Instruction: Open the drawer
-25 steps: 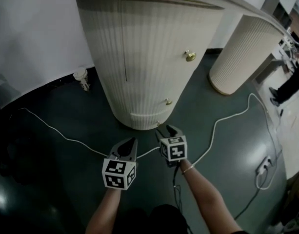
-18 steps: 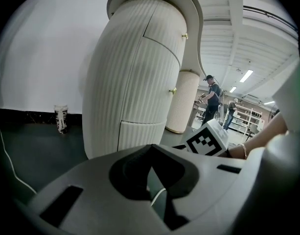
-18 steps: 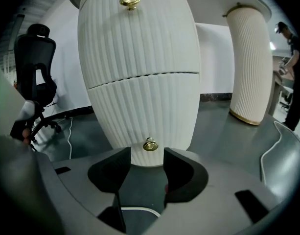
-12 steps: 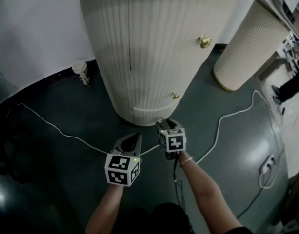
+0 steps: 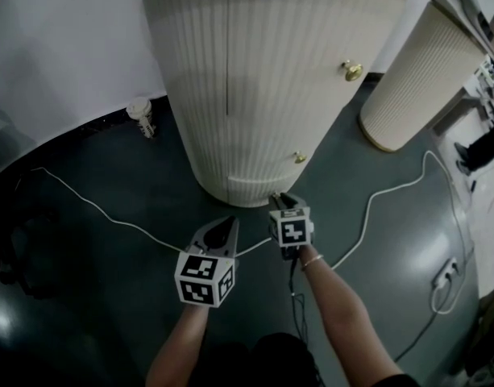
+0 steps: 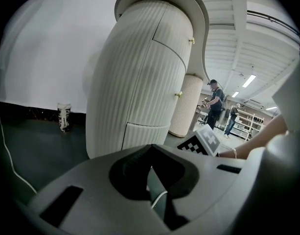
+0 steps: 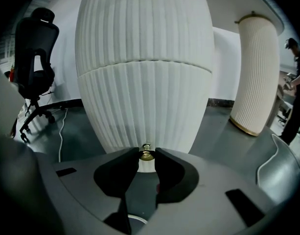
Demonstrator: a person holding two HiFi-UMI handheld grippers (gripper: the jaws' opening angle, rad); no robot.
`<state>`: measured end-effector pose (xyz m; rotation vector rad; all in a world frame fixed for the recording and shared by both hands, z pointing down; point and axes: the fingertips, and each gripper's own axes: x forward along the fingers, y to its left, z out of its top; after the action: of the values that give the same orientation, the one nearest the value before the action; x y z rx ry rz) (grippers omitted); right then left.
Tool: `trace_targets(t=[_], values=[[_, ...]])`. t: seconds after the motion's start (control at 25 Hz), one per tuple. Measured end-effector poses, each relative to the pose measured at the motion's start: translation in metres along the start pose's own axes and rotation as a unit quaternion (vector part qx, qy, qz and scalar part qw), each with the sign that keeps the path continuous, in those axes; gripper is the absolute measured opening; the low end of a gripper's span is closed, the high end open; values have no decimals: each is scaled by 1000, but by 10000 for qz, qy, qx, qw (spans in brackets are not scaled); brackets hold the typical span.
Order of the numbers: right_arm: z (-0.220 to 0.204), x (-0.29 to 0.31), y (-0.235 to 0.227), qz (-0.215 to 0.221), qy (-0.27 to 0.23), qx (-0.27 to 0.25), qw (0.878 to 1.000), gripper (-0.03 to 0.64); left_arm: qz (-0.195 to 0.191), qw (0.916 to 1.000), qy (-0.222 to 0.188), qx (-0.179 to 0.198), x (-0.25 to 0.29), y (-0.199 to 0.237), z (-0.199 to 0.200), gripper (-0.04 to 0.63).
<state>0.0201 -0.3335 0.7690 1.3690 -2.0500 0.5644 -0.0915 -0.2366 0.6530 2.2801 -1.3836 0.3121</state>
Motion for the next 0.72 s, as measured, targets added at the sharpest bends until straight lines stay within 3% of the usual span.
trace_targets(t=[0.72], values=[[-48, -45, -6, -25, 327, -370, 9988, 100, -12, 9997, -13, 242, -16, -24, 5, 3]])
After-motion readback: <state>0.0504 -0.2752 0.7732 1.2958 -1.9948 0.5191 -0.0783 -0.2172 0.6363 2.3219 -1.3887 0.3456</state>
